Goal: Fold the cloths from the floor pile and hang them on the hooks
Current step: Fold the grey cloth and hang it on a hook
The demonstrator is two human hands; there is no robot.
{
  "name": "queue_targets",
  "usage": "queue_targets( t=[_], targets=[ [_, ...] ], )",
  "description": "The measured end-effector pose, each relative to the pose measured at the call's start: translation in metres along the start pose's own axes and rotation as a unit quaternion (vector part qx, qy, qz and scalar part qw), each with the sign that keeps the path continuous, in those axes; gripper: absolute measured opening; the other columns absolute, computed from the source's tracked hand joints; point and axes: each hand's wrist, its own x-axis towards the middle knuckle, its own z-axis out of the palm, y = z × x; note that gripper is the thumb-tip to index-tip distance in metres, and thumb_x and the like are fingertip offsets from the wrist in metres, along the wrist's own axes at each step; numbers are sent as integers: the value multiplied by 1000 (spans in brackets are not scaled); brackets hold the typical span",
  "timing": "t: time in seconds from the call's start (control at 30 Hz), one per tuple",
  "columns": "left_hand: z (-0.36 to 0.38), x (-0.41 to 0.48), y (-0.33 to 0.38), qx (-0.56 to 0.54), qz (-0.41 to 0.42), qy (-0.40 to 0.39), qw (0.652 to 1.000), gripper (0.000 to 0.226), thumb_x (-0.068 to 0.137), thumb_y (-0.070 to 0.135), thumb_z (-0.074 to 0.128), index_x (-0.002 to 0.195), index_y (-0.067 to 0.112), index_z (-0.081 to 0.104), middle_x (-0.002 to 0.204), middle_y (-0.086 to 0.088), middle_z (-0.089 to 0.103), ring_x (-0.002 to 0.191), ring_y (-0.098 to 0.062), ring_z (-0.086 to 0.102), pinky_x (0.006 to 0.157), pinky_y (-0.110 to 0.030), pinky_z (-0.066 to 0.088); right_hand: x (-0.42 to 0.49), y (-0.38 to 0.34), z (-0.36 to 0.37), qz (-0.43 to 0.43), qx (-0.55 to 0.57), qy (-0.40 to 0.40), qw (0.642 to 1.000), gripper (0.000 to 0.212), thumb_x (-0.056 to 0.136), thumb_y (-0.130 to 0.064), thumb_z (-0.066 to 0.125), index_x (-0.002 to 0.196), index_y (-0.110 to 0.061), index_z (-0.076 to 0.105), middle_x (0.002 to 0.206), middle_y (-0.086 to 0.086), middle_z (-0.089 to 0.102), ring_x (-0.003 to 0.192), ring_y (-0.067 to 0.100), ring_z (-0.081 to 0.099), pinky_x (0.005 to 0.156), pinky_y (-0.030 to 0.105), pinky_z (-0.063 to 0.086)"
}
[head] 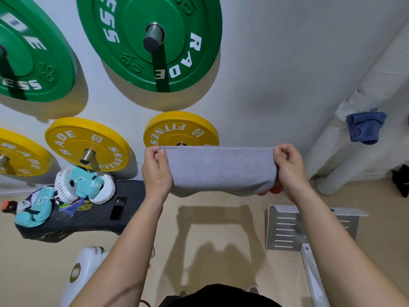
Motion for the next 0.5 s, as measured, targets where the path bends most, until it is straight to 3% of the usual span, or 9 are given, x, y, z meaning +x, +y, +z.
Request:
queue_targets(
  t=[0.1,0.2,0.3,0.4,0.5],
  targets=[
    [6,2,0,0,-36,-6,999,14,102,27,50,98,16,59,78,15,58,74,-1,54,68,-27,39,-1,-1,9,-7,4,73,997,17,97,-20,57,80,-22,56,70,-8,56,64,4,50,67,27,42],
    [17,-5,0,-17,-84,-29,996,15,100,29,54,97,18,64,79,12,61,77,-9,57,74,-32,45,-7,5,17,24,12,112,993,16,91,-19,64,76,-24,61,72,-4,63,68,12,56,69,32,46],
    [31,-30,4,-60,-113,-91,988,14,96,30,60,92,19,68,74,8,65,69,-9,59,71,-39,52,-25,15,32,54,41,76,995,13,86,-13,70,74,-19,68,68,-1,66,67,15,58,65,35,48],
    [43,-60,9,-123,-148,-169,967,11,92,25,67,91,15,72,71,1,66,66,-19,62,66,-54,57,-51,22,47,73,76,9,994,5,86,-13,72,81,-14,74,75,3,72,74,18,66,76,46,57],
    [51,-81,16,-133,-144,-204,959,9,90,21,72,90,11,71,71,1,69,68,-17,67,69,-52,61,-72,22,58,90,112,-27,989,4,87,-13,72,89,-10,74,83,6,75,80,17,70,80,45,58]
  ],
)
